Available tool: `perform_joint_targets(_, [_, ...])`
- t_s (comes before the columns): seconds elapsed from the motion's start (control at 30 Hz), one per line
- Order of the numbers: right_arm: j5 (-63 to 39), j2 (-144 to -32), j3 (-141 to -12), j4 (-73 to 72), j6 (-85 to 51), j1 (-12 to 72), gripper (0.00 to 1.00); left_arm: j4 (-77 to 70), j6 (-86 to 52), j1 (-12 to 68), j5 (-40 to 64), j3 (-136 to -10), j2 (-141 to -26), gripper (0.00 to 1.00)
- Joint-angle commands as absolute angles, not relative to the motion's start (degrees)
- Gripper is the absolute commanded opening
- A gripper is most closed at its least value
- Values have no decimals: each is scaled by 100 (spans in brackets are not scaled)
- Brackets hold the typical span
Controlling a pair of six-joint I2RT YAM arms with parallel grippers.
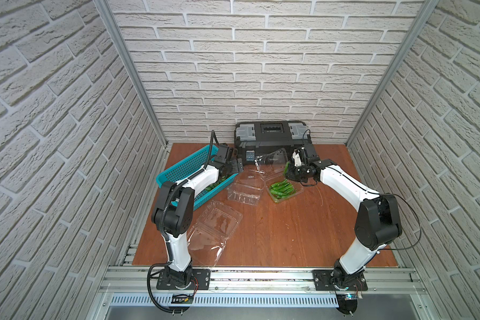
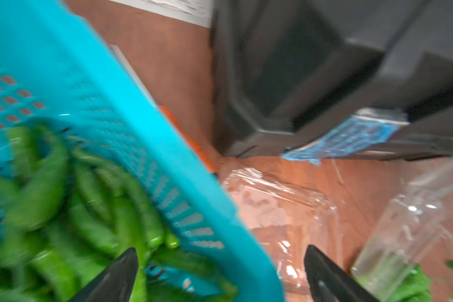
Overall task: Take small green peppers out of containers
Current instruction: Adjust the basket at the center of the board, then place the green pepper in the basket.
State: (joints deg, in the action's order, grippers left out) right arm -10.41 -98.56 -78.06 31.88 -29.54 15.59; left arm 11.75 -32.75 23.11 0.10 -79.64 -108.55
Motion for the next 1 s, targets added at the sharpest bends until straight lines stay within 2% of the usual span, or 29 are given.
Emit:
perform_joint_targets(0.0, [-1121, -9571, -7759, 2977, -2767, 1685, 9, 923, -3012, 2540, 847, -8247, -11050, 98])
perform_joint_targets(0.27, [-1125, -9527, -7881, 2946, -2697, 1798, 10, 811, -2887, 2810, 1628, -8425, -11190, 98])
perform_joint_targets(0.4, [-1323, -9562, -8012, 2732, -2642, 1939, 10, 538, -2995, 2804, 1376, -8105, -10845, 98])
perform_joint_targets(0.5, [-1541, -9683, -8262, 2582, -2589, 2135, 11, 70, -3119, 2768, 592, -7558, -10235, 98])
perform_joint_targets(0.63, [-1891, -10044, -8851, 2390, -2469, 2464, 12, -587, -3345, 2723, -1276, -6673, -9165, 98])
perform_joint_targets(0.77, [-2389, -10776, -9740, 2279, -2514, 2824, 12, -314, -3453, 2662, -2968, -6326, -8445, 98])
perform_joint_targets(0.87, [-2732, -11578, -10445, 2032, -2716, 3067, 15, 217, -3571, 2560, -3572, -6329, -8270, 98])
perform_joint_targets(0.9, [-2918, -11864, -10720, 1976, -2824, 3137, 18, 346, -3604, 2528, -3666, -6316, -8261, 98])
perform_joint_targets(0.97, [-3270, -12297, -11138, 1728, -3103, 3222, 33, 574, -3738, 2508, -3822, -6287, -8256, 98])
